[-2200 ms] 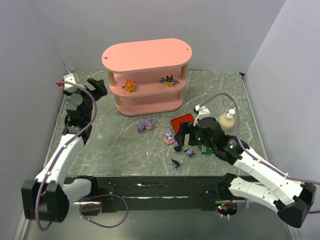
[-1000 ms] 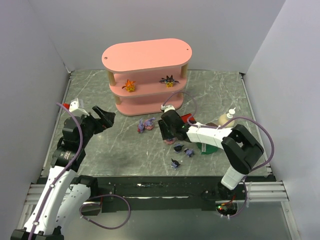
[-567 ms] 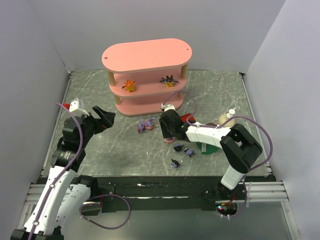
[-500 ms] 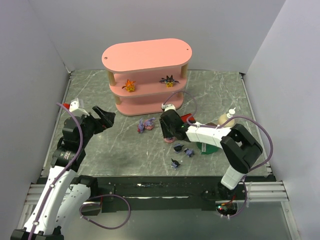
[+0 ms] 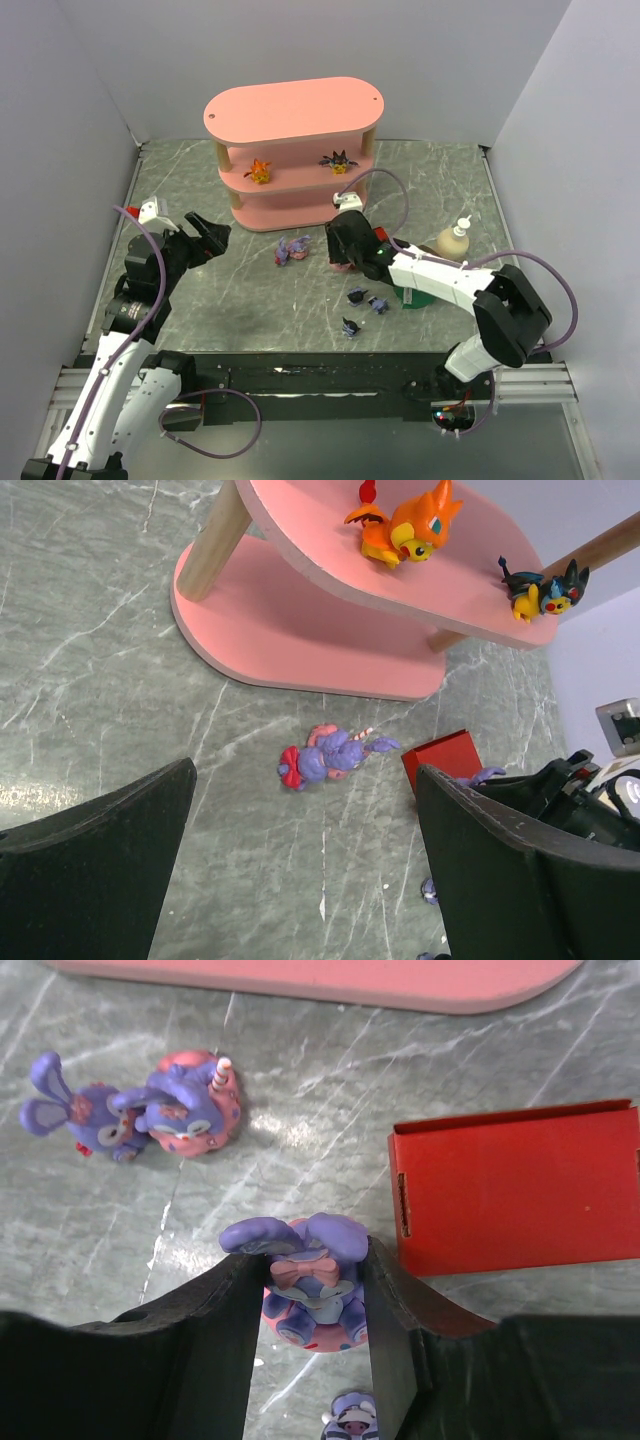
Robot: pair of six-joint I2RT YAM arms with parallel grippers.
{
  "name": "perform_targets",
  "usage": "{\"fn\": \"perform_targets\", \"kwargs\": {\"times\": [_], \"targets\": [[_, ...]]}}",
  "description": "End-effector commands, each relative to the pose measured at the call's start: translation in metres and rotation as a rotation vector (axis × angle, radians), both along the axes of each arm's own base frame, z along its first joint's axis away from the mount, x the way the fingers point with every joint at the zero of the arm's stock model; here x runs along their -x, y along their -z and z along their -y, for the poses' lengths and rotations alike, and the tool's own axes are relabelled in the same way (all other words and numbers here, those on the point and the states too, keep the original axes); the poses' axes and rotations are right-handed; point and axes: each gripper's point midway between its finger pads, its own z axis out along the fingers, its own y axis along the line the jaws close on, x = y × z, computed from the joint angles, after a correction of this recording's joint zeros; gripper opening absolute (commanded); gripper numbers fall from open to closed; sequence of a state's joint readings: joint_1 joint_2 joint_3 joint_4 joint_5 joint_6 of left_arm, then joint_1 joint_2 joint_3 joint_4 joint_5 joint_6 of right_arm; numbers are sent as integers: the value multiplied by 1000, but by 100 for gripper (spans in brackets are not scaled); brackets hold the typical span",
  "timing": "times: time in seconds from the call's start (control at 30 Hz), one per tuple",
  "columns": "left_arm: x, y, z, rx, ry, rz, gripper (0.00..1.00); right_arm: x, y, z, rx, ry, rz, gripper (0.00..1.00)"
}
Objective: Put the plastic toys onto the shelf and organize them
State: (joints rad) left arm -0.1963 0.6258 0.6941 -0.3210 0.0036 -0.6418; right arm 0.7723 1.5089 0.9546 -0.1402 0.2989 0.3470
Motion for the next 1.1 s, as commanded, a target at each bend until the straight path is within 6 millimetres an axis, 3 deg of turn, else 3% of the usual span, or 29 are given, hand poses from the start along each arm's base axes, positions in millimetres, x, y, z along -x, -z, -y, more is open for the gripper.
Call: {"fn": "perform_targets", "kwargs": {"times": [0.0,0.17,0.27,0.63,0.7,0.83,1.07], "targets": [[-1,-21,3,3,20,57,96,-21,-35,3,-57,52,110,0],[-1,-20,4,4,21,52,96,-34,-42,9,-89,85,156,0],[-2,-19,5,5,26,49,96,-52,-49,10,-129,108,214,0],[-5,-12,7,5,36,25,96,-120,-27,9,-104,188,306,0],[-6,-10,9,5,43,18,96,-123,-20,12,-99,195,322,0],[-8,-8,11,6,52,11,96,-133,-31,15,-131,215,391,0],[-9,-7,11,4,54,5,96,-144,-29,15,-157,238,369,0]]}}
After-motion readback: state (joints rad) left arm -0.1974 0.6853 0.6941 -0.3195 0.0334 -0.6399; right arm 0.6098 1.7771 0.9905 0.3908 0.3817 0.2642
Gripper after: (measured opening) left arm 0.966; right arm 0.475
